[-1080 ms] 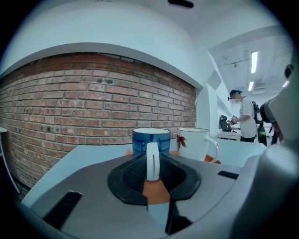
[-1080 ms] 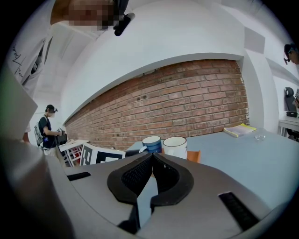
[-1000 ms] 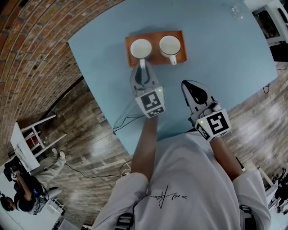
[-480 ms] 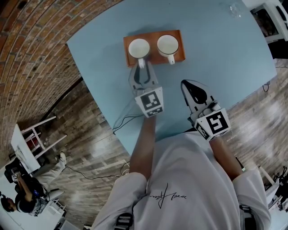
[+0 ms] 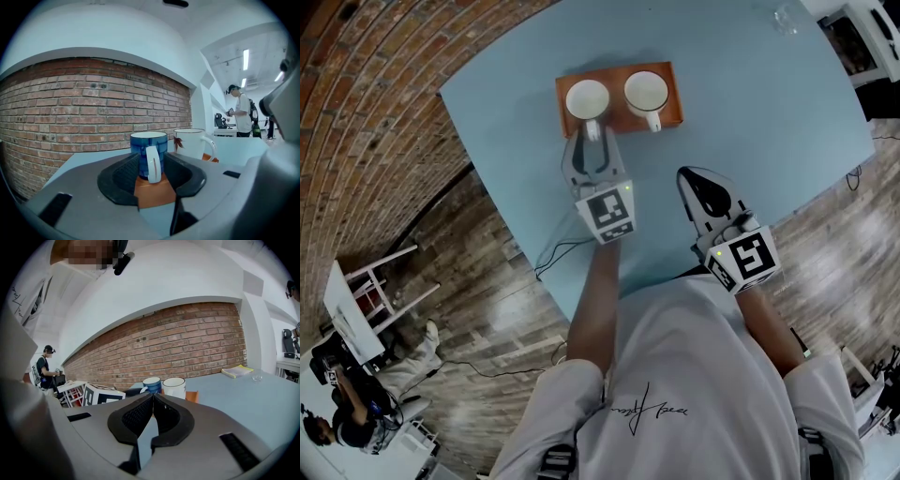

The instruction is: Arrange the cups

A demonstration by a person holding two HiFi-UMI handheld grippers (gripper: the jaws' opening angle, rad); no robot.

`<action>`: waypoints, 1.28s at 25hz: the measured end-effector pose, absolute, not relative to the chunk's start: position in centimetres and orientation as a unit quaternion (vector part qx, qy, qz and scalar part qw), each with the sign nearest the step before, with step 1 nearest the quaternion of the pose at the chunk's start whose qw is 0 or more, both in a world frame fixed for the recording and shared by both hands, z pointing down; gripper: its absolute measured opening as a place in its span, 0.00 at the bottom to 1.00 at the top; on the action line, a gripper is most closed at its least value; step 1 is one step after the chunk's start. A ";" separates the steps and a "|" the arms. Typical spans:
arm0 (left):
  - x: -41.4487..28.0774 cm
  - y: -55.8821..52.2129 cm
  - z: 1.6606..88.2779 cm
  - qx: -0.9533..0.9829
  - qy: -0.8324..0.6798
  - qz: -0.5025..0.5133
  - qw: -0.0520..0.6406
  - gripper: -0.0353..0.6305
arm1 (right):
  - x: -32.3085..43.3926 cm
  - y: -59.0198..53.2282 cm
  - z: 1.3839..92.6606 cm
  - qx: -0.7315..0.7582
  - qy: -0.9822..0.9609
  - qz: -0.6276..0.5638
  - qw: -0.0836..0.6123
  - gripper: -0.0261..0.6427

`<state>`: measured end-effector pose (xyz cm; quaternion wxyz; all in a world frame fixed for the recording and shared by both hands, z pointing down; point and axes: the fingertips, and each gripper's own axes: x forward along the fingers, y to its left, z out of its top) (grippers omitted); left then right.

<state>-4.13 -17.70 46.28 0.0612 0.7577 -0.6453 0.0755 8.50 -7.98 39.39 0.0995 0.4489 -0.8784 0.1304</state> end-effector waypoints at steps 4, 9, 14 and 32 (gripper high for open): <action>-4.3 -17.2 46.5 0.760 -0.641 0.081 0.067 0.27 | 8.4 -7.7 39.2 0.450 -0.879 0.128 0.097 0.07; -4.7 -16.2 46.2 0.763 -0.638 0.081 0.067 0.27 | 7.8 -7.3 38.9 0.450 -0.879 0.124 0.095 0.07; -4.8 -15.2 45.2 0.767 -0.634 0.075 0.067 0.27 | 7.5 -6.7 38.5 0.451 -0.879 0.123 0.090 0.07; -3.6 -9.4 39.1 0.812 -0.578 0.048 0.066 0.09 | 6.1 -5.4 36.8 0.440 -0.887 0.110 0.086 0.07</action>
